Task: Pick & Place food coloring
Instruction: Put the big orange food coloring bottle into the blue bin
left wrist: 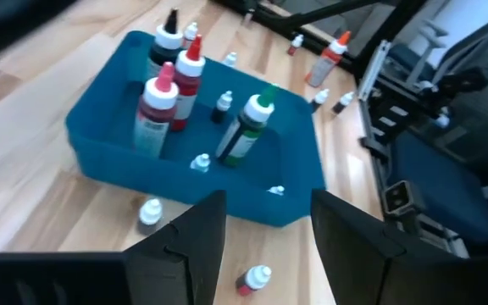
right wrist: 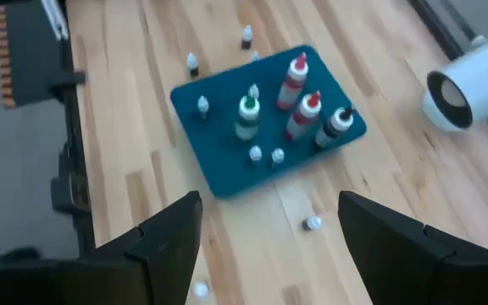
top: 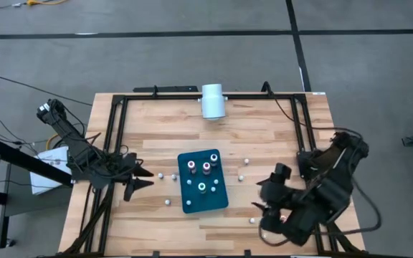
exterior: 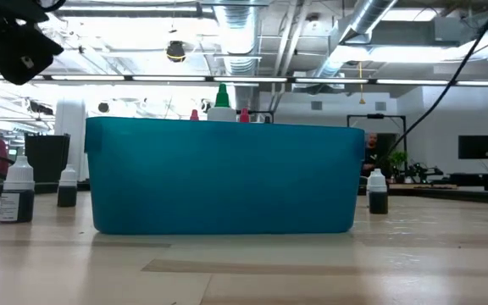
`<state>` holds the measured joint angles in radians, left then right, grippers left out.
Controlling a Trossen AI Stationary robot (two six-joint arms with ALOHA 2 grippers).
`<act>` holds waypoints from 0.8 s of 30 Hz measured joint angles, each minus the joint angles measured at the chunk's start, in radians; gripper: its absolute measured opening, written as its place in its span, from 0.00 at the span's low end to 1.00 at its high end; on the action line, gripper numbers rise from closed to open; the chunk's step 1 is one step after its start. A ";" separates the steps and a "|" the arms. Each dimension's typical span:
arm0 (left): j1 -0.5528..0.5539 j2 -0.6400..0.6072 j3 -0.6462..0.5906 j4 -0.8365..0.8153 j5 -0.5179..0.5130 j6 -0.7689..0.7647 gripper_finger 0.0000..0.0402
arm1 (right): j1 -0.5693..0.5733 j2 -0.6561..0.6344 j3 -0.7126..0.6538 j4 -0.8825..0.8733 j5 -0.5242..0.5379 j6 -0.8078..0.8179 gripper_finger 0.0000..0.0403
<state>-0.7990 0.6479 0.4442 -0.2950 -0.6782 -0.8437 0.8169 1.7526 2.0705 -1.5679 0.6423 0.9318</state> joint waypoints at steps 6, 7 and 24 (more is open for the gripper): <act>0.000 0.000 0.000 0.035 0.028 0.021 0.41 | 0.028 -0.220 -0.258 -0.006 -0.068 0.132 0.66; 0.000 0.000 0.000 0.035 0.028 0.021 0.41 | 0.041 -0.250 -0.296 -0.007 -0.068 0.149 0.66; 0.000 0.000 0.000 0.087 0.016 0.010 0.41 | 0.347 -0.527 -0.768 0.000 -0.016 0.562 0.66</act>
<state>-0.7990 0.6476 0.4442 -0.2077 -0.6625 -0.8334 1.1641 1.2253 1.3024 -1.5677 0.6261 1.4942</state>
